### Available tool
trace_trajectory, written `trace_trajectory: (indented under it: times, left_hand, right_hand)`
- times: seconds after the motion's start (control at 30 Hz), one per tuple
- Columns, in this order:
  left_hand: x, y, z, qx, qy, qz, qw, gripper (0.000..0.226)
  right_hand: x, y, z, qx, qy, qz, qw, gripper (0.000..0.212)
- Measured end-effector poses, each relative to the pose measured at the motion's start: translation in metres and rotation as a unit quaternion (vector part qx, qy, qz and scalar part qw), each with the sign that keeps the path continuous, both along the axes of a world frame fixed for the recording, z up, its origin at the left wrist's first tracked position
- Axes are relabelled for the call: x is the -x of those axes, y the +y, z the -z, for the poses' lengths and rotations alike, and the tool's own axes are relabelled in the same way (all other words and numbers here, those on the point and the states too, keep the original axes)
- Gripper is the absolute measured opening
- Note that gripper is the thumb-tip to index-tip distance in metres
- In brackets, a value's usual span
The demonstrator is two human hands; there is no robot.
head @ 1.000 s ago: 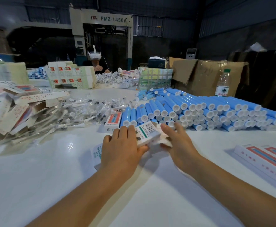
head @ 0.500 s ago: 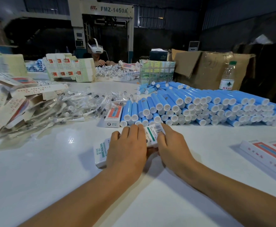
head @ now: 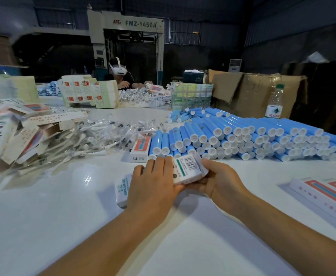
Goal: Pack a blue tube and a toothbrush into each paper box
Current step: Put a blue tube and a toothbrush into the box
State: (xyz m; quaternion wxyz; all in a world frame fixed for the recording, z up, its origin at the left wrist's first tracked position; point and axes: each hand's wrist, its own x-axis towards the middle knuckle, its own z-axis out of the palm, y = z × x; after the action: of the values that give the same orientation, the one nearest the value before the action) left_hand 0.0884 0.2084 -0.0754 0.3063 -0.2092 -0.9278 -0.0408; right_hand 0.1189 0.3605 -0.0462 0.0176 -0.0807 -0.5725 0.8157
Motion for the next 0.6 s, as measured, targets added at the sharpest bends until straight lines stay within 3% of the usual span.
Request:
trace_trajectory:
  times: [0.33, 0.6]
  left_hand:
    - [-0.0046, 0.0016, -0.0036, 0.007, 0.004, 0.01, 1.0, 0.07]
    - [-0.009, 0.0033, -0.0043, 0.077, 0.018, 0.017, 0.997, 0.073]
  right_hand:
    - [0.003, 0.0028, 0.0062, -0.069, 0.027, 0.01, 0.997, 0.026]
    - [0.0039, 0.0047, 0.0029, -0.119, -0.03, 0.029, 0.992, 0.027]
